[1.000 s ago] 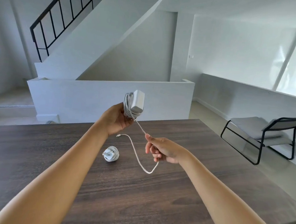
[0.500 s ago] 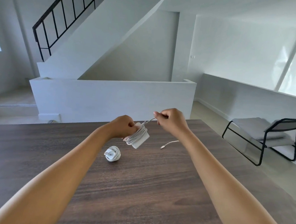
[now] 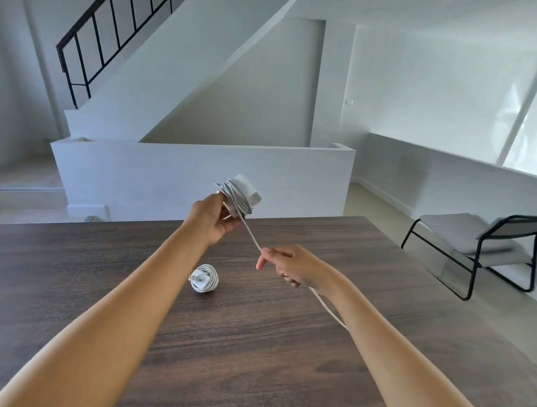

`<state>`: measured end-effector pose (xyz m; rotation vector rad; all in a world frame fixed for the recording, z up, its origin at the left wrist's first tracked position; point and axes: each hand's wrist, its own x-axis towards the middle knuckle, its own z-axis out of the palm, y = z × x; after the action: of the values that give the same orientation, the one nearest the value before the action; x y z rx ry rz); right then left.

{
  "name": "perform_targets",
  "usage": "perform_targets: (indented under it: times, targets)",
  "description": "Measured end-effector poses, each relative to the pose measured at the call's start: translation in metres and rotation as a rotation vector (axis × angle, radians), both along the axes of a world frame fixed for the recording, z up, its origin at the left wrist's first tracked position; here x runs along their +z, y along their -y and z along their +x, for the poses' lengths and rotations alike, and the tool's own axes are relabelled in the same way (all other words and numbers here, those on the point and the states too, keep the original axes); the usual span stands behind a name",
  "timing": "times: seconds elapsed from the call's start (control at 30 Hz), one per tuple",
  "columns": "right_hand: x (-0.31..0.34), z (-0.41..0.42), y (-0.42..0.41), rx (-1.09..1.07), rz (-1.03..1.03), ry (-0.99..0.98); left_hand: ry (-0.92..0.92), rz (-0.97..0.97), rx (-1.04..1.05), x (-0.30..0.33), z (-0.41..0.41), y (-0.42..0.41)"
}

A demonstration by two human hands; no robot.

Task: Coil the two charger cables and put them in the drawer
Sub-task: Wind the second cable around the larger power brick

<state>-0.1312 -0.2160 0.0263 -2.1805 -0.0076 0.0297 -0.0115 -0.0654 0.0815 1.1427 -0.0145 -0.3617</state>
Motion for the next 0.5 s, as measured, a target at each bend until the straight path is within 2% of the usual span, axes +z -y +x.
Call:
perform_targets:
  times: [0.13, 0.2, 0.27, 0.37, 0.43, 0.5]
  targets:
    - [-0.013, 0.002, 0.021, -0.174, -0.056, 0.038, 0.046, -0.001, -0.123, 0.006, 0.007, -0.014]
    - [-0.013, 0.006, 0.029, -0.283, -0.059, 0.073, 0.063, 0.039, -0.267, 0.008, 0.005, -0.022]
    - [-0.008, 0.011, 0.034, -0.363, -0.086, 0.128, 0.169, 0.193, -0.469, 0.009, -0.001, -0.03]
    - [0.006, 0.021, 0.036, -0.472, -0.158, 0.248, 0.454, 0.563, -0.722, 0.011, -0.015, -0.034]
    - [0.02, 0.025, 0.037, -0.507, -0.192, 0.333, 0.545, 0.754, -0.757, 0.009, -0.018, -0.032]
    - [0.033, 0.027, 0.037, -0.488, -0.235, 0.378, 0.599, 0.88, -0.705, 0.006, -0.016, -0.029]
